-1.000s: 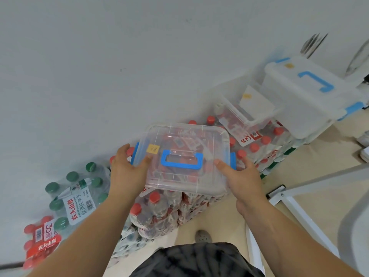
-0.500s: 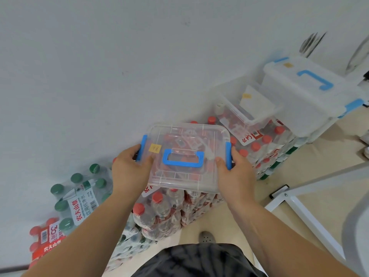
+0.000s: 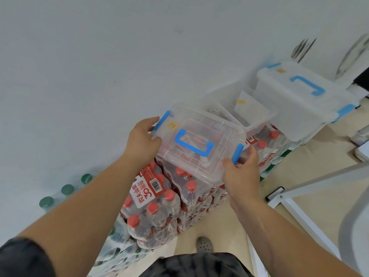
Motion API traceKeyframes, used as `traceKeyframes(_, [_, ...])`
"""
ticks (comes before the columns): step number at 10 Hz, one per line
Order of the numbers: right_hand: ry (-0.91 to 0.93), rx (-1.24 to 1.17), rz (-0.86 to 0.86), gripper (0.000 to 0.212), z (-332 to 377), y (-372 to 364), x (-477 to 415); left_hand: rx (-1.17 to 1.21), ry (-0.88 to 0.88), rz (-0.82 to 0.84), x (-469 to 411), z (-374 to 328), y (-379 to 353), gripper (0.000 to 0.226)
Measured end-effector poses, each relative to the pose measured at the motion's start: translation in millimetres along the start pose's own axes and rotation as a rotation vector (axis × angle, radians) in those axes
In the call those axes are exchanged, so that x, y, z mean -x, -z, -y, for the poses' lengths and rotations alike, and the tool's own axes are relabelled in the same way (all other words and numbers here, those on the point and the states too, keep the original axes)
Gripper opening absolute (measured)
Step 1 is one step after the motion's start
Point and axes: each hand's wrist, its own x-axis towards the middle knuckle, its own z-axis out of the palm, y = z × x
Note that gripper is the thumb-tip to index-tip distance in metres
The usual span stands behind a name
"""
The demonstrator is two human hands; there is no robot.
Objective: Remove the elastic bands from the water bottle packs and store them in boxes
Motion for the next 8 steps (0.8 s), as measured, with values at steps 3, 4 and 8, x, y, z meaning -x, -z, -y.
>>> traceKeyframes(3, [-0.068,-0.068,0.032,0.069,-3,-7,-8,-0.077,0.049,-0.194,4,-2,-23,0.057])
traceKeyframes(4, [-0.077,-0.037,0.060,0.068,-3,-12,-8,-0.043,0.055,-0.150,15,-2,-31,0.067])
traceKeyframes(8, [0.151,0.290,-0.021,0.101,30,-4,-9,-0.066,0.039,-0.149,9,-11,-23,0.068])
